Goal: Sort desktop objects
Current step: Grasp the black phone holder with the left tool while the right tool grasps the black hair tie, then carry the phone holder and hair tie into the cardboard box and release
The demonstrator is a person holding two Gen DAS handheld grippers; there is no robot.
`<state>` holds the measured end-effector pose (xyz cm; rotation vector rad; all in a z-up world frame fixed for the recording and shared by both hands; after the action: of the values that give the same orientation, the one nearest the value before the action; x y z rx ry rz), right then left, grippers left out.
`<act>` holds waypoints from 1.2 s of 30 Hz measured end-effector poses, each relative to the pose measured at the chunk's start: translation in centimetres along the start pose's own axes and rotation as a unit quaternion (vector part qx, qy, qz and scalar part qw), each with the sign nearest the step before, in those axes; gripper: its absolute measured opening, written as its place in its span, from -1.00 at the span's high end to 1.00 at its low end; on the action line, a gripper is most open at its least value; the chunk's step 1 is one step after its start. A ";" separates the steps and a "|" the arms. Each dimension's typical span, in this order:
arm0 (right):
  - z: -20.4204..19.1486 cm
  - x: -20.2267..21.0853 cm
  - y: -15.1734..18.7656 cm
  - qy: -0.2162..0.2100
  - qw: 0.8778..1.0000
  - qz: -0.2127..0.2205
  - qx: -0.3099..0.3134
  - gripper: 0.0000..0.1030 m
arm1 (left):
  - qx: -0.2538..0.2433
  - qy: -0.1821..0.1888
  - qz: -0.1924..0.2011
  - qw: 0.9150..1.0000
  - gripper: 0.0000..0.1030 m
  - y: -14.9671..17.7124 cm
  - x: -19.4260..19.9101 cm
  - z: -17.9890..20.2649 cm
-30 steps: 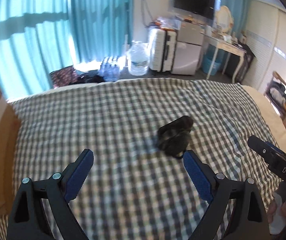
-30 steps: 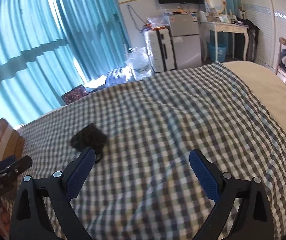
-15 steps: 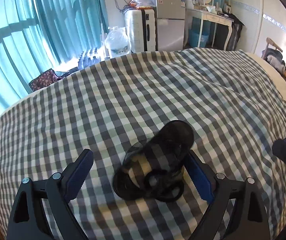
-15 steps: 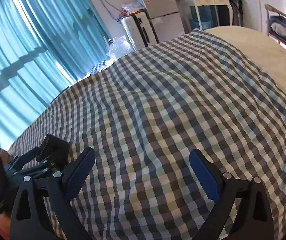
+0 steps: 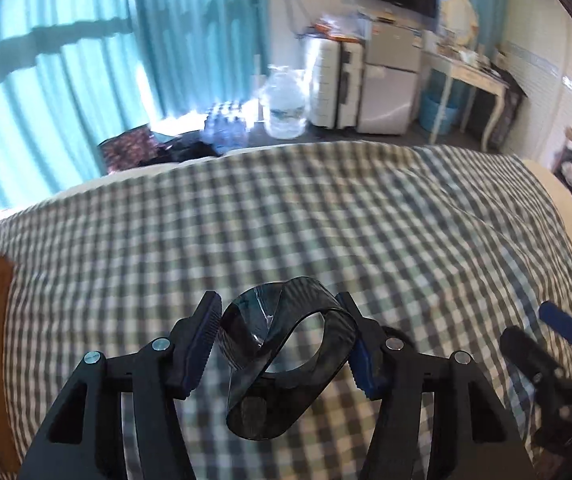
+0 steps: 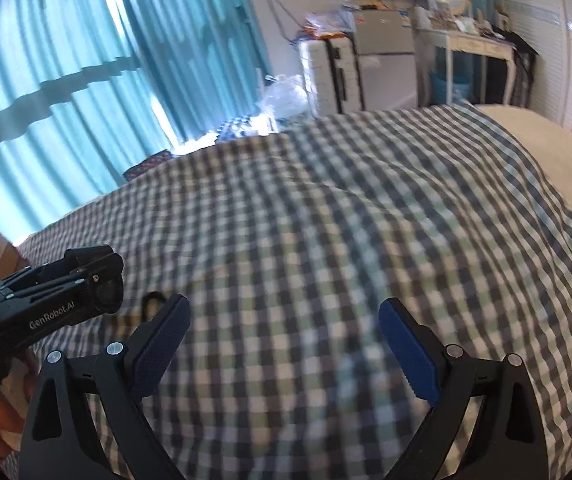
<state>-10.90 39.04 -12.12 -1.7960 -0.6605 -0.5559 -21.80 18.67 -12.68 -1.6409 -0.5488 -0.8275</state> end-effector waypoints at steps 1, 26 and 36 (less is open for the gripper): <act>-1.0 -0.6 0.0 -0.011 1.000 -0.004 0.013 -0.86 | 0.014 0.001 -0.006 1.000 -0.16 0.3 0.1 -0.9; -5.9 0.9 2.0 -0.007 0.997 0.009 0.077 0.92 | 0.060 -0.027 -0.023 0.998 -0.16 8.4 7.7 -12.0; -13.7 8.5 2.0 -0.082 0.992 0.050 0.077 0.92 | 0.093 -0.019 0.033 0.995 -0.16 6.3 16.1 -17.8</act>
<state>-4.06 26.86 -3.78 -1.7309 -0.7024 -0.2845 -10.93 -1.31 -2.79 -1.4984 -0.5788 -0.6774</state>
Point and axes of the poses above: each gripper's, at about its wrist camera, not at the fingertips, and x roughly against the way its jaws point, z to its right, y to its underside, the point moved 2 cm from there along -x, roughly the way its jaws point, and after that the axes turned 7 degrees about -y, right-handed, at the moved point
